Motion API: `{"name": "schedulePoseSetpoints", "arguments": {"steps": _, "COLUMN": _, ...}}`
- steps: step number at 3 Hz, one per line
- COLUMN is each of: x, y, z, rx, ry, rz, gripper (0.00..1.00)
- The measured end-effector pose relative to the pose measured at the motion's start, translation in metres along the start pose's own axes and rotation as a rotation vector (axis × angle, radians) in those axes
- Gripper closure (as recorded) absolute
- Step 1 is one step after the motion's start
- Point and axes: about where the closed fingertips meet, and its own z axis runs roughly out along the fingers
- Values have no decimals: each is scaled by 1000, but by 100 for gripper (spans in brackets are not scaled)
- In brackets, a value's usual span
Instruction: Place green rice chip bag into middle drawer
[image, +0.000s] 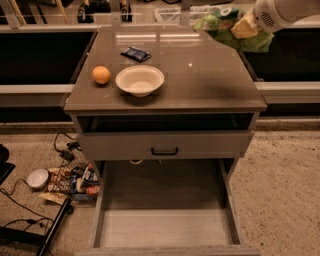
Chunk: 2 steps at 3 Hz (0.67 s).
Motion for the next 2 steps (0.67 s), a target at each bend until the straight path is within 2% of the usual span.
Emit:
{"name": "schedulePoseSetpoints", "arguments": {"steps": 1, "x": 10, "y": 27, "z": -79, "rx": 40, "ry": -71, "rz": -47, "gripper": 100}}
{"name": "schedulePoseSetpoints", "arguments": {"steps": 2, "x": 75, "y": 85, "z": -92, "rx": -77, "ry": -43, "rz": -43, "gripper": 100}}
